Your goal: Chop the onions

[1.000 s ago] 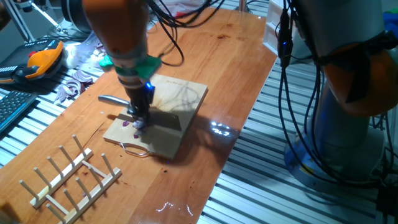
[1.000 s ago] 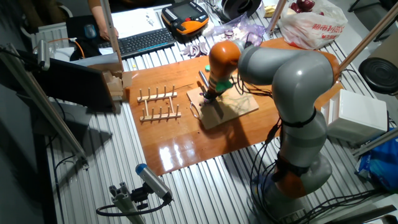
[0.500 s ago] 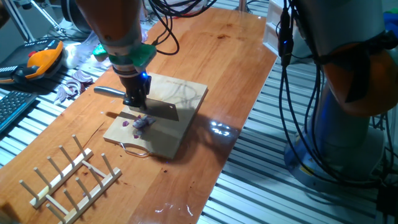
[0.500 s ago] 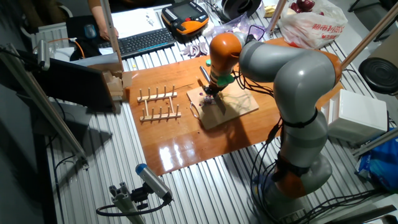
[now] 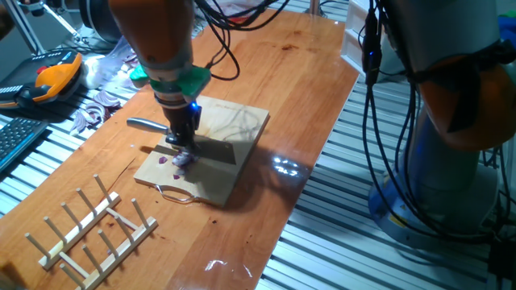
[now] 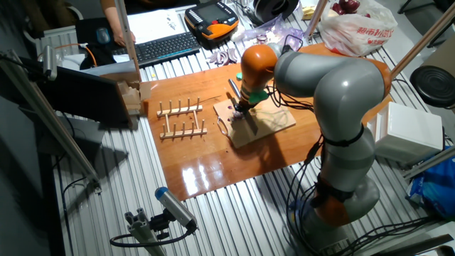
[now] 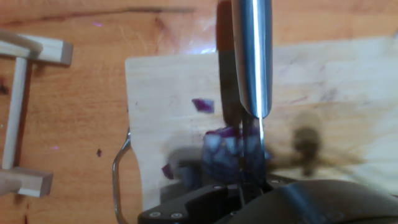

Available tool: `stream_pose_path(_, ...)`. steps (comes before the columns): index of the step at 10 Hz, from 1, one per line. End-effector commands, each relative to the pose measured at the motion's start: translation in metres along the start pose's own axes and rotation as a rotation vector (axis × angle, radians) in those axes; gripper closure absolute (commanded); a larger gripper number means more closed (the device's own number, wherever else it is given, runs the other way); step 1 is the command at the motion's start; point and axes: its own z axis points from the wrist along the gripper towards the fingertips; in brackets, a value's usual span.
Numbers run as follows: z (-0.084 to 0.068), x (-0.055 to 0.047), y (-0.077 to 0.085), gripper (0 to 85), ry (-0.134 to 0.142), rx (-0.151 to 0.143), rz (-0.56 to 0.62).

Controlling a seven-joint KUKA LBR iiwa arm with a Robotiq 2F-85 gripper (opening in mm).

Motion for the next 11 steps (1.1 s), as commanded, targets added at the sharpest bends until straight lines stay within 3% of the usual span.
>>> stream_pose_path(1, 0.004, 0.001, -0.002, 85.0, -0.003, -0.006, -0.001)
stream_pose_path(4, 0.008, 0.005, 0.002, 85.0, -0.020, -0.005, 0.009)
stream_pose_path(5, 0.002, 0.002, 0.003, 85.0, -0.014, 0.010, 0.007)
stream_pose_path(7, -0.025, -0.007, 0.001, 85.0, 0.035, 0.016, 0.001)
stream_pose_path(8, -0.032, -0.010, 0.002, 85.0, 0.039, 0.023, 0.004)
stream_pose_path(11, -0.026, -0.006, 0.012, 85.0, 0.034, 0.005, 0.026)
